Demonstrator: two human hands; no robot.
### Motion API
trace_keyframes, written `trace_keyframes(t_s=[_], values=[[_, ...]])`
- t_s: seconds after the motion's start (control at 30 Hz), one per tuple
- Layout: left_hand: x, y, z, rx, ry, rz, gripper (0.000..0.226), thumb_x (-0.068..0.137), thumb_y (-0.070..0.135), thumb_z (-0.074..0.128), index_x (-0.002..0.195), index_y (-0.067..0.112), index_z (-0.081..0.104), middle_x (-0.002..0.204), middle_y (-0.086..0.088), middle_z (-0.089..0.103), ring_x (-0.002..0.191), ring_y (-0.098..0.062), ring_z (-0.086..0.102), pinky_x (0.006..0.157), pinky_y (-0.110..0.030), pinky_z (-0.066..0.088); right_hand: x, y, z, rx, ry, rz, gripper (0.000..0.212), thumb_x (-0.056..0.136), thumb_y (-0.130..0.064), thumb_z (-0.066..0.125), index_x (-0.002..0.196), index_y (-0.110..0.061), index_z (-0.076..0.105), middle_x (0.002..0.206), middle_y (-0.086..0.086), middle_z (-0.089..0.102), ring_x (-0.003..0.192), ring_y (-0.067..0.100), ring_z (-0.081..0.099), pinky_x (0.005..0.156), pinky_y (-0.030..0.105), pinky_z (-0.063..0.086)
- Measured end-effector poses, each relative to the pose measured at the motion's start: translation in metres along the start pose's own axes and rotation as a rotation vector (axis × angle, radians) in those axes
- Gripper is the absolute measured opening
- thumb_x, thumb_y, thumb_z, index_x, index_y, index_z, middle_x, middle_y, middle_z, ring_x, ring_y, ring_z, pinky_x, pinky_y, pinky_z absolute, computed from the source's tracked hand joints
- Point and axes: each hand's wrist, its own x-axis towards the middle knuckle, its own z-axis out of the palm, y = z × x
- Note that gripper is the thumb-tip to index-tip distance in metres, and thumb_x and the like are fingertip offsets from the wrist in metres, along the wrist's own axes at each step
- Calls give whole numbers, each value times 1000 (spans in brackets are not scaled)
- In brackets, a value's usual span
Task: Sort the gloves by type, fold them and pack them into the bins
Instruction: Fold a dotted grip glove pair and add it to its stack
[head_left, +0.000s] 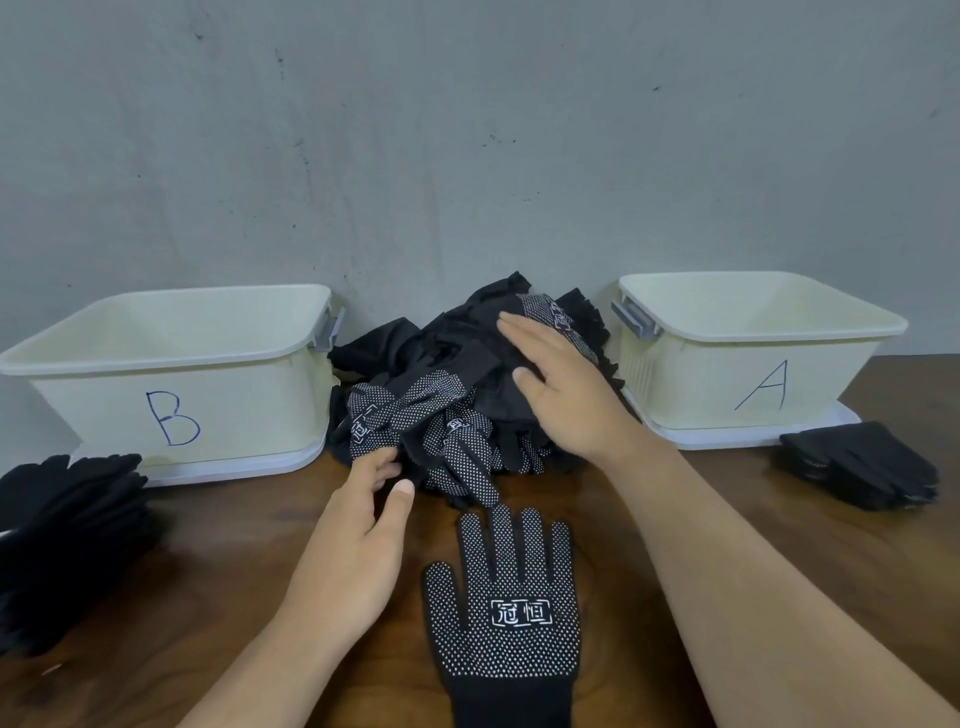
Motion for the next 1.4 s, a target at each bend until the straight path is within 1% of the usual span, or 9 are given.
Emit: trace_keyframes(t_s=[0.13,0.23,0.33,0.4,0.5,0.73,0.97,1.23,1.4], values=[[-1,0,-1,-1,7,3,39,108,41,49,147,44,47,134,28,60,133,2,51,114,-32,39,2,-33,5,-83,-152,-203,54,110,-13,49,161,-30,45,168,-19,38,157,-2,20,125,11,4],[-2,3,-2,-11,26,-5,40,109,39,48,149,39,47,135,25,60,131,3,52,109,-26,37,-2,-51,4,-85,-283,-145,38,109,-20,54,140,-35,69,139,-18,68,125,-4,61,113,18,43],[-1,3,-3,-15,24,-12,41,109,39,49,150,39,46,135,25,60,131,3,52,111,-28,39,-3,-55,-2,-90,-194,-36,35,101,-15,57,106,-39,82,93,-21,77,71,1,69,71,18,54],[-1,2,-2,-12,16,-10,41,109,40,49,150,40,45,135,26,59,132,4,52,113,-30,39,-1,-50,-6,-92,-81,26,37,96,-13,56,88,-39,80,80,-22,75,65,8,69,70,33,60],[-2,1,-3,-10,13,-13,38,109,41,48,147,43,45,136,26,59,131,4,51,112,-28,38,1,-41,-11,-74,67,108,37,92,-13,55,77,-38,76,71,-21,72,62,11,69,69,35,61],[-3,0,-1,-10,11,-10,34,109,41,50,142,49,44,133,27,59,131,4,52,108,-27,38,7,-5,-21,-53,342,297,36,93,-8,51,98,-33,76,102,-14,77,92,13,69,81,30,53],[-1,4,0,-12,16,-5,36,108,40,51,143,46,44,134,25,59,132,2,52,109,-28,38,-4,49,-1,64,81,509,45,112,-21,39,154,-30,54,154,3,58,139,29,53,103,29,39],[-5,13,-2,-33,52,-28,50,109,34,53,156,37,37,140,22,51,130,3,51,105,-23,33,-2,63,-1,142,68,538,46,112,-19,41,156,-22,54,163,0,49,151,23,41,118,30,31],[-9,18,-4,-22,26,-2,49,109,32,52,154,45,39,140,28,47,117,22,45,104,-22,32,-1,63,2,170,71,551,47,112,-25,39,158,-30,49,162,-3,50,149,23,45,113,31,34]])
